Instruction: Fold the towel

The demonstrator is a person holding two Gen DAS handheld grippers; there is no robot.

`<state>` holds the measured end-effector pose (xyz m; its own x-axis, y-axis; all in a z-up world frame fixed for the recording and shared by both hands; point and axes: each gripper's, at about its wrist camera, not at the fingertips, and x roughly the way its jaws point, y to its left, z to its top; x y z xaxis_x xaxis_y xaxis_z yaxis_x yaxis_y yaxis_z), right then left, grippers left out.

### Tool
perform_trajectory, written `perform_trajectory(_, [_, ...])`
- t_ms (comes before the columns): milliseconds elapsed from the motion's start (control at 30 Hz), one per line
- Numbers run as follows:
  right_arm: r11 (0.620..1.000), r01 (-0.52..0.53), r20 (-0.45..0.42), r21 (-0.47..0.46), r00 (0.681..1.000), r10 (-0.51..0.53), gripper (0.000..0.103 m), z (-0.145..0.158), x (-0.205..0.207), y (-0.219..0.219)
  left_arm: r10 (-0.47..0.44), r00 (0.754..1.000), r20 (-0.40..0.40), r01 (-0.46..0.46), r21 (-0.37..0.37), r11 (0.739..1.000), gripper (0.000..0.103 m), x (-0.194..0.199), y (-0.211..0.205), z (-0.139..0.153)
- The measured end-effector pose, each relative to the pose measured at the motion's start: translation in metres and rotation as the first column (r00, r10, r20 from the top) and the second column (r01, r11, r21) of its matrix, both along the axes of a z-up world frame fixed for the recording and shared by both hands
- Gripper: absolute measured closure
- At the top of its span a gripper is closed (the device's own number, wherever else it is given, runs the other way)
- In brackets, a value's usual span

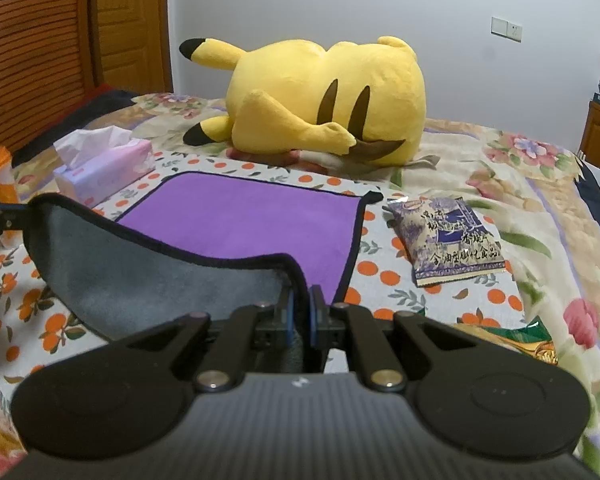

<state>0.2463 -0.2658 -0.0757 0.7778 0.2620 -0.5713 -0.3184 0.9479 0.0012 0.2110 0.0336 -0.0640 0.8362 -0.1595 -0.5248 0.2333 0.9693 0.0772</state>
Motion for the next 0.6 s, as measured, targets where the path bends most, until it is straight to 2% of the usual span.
perform_trajectory(267, [1.0,-0.015,0.048,0.011,0.999,0.015,0.095,0.012,0.005,0.001,0.002,1.0,0.023,-0.002,-0.001,1.0,0.097,0.006,0.0,0.009])
perform_trajectory(600, [0.999,-0.014,0.086,-0.029,0.996,0.017,0.095,0.014,0.024,0.003,-0.01,0.999,0.053,0.01,0.005,1.0,0.097,0.028,-0.006,0.019])
